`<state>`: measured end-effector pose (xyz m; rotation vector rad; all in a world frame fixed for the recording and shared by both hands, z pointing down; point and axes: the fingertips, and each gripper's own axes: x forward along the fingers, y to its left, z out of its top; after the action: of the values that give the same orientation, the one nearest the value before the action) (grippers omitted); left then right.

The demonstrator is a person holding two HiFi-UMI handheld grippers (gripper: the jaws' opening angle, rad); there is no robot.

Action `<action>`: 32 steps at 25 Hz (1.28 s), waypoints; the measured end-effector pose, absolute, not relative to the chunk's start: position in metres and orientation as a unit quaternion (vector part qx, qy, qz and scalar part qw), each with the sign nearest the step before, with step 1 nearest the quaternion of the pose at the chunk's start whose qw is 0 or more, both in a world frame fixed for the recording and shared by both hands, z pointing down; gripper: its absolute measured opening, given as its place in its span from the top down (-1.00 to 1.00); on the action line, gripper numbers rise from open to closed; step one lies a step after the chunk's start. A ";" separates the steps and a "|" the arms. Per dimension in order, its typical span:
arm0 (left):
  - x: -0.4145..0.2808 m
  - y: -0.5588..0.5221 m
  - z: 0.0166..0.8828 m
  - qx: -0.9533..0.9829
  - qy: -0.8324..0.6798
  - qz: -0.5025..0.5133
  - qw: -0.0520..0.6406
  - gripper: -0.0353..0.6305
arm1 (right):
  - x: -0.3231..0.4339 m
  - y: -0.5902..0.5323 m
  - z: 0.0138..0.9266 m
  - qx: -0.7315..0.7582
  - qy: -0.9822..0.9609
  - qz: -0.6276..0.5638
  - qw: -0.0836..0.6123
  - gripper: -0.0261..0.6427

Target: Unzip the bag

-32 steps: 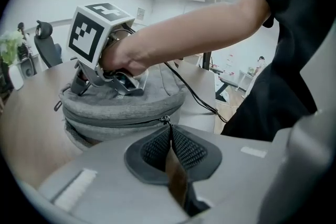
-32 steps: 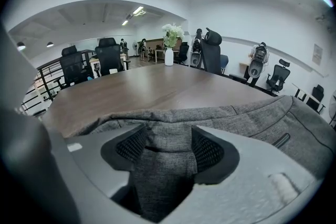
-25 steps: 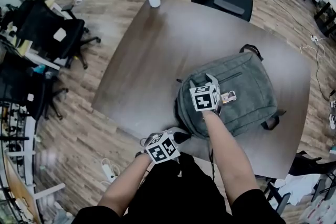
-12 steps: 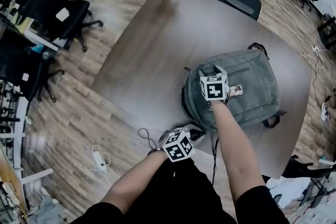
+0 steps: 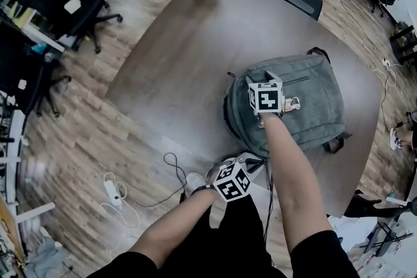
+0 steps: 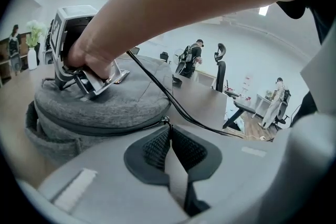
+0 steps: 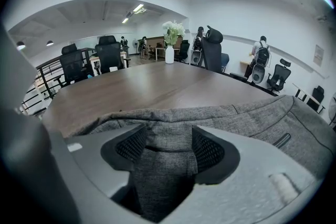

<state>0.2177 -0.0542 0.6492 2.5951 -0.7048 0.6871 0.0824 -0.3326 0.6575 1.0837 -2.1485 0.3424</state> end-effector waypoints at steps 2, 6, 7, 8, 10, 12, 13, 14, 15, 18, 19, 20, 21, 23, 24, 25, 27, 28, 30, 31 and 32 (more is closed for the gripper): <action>0.222 -0.055 0.649 0.918 -0.259 0.236 0.188 0.80 | 0.082 -0.331 0.657 0.416 -0.830 0.133 0.347 0.12; 0.232 -0.058 0.649 0.911 -0.280 0.231 0.198 0.79 | 0.084 -0.333 0.656 0.419 -0.831 0.133 0.341 0.12; 0.234 -0.058 0.650 0.908 -0.287 0.231 0.200 0.79 | 0.084 -0.333 0.656 0.420 -0.830 0.133 0.341 0.12; 0.235 -0.059 0.651 0.904 -0.296 0.231 0.203 0.79 | 0.084 -0.333 0.657 0.420 -0.830 0.132 0.342 0.12; 0.237 -0.060 0.653 0.896 -0.315 0.231 0.210 0.79 | 0.083 -0.334 0.658 0.419 -0.831 0.132 0.342 0.12; 0.240 -0.061 0.653 0.888 -0.333 0.228 0.221 0.79 | 0.083 -0.335 0.658 0.419 -0.831 0.132 0.341 0.13; 0.241 -0.062 0.653 0.884 -0.342 0.225 0.226 0.79 | 0.083 -0.335 0.657 0.419 -0.831 0.131 0.341 0.12; 0.242 -0.062 0.653 0.880 -0.352 0.222 0.230 0.79 | 0.083 -0.335 0.657 0.418 -0.831 0.130 0.342 0.13; 0.241 -0.062 0.653 0.876 -0.360 0.220 0.232 0.79 | 0.082 -0.334 0.656 0.417 -0.832 0.131 0.342 0.13; 0.236 -0.060 0.652 0.870 -0.377 0.223 0.228 0.78 | 0.081 -0.333 0.652 0.414 -0.834 0.148 0.333 0.13; 0.236 -0.060 0.653 0.868 -0.381 0.226 0.225 0.78 | 0.081 -0.332 0.649 0.411 -0.838 0.157 0.323 0.12; 0.235 -0.060 0.654 0.866 -0.384 0.228 0.223 0.77 | 0.081 -0.332 0.644 0.406 -0.845 0.165 0.307 0.06; 0.235 -0.061 0.655 0.864 -0.388 0.230 0.223 0.77 | 0.081 -0.330 0.637 0.399 -0.854 0.168 0.287 0.05; 0.232 -0.062 0.656 0.860 -0.399 0.230 0.221 0.76 | 0.080 -0.319 0.617 0.372 -0.880 0.156 0.251 0.06; 0.230 -0.062 0.656 0.858 -0.406 0.231 0.215 0.76 | 0.080 -0.310 0.606 0.354 -0.893 0.142 0.239 0.06; 0.227 -0.060 0.655 0.856 -0.413 0.232 0.208 0.73 | 0.082 -0.300 0.595 0.336 -0.904 0.128 0.231 0.08; 0.220 -0.055 0.654 0.855 -0.417 0.232 0.201 0.58 | 0.090 -0.278 0.572 0.304 -0.922 0.104 0.219 0.19; 0.215 -0.051 0.652 0.856 -0.417 0.229 0.201 0.49 | 0.096 -0.267 0.562 0.291 -0.928 0.096 0.213 0.23; 0.199 -0.043 0.642 0.856 -0.430 0.209 0.199 0.48 | 0.114 -0.242 0.545 0.271 -0.938 0.082 0.202 0.40; 0.187 -0.039 0.635 0.852 -0.443 0.195 0.199 0.51 | 0.124 -0.229 0.539 0.265 -0.941 0.077 0.197 0.47; 0.173 -0.037 0.628 0.845 -0.461 0.181 0.200 0.59 | 0.134 -0.217 0.536 0.261 -0.943 0.073 0.193 0.57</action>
<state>0.1733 -0.0375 0.6281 2.3638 -1.2900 0.5051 0.1341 -0.2166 0.5359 0.7318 -2.6469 0.2054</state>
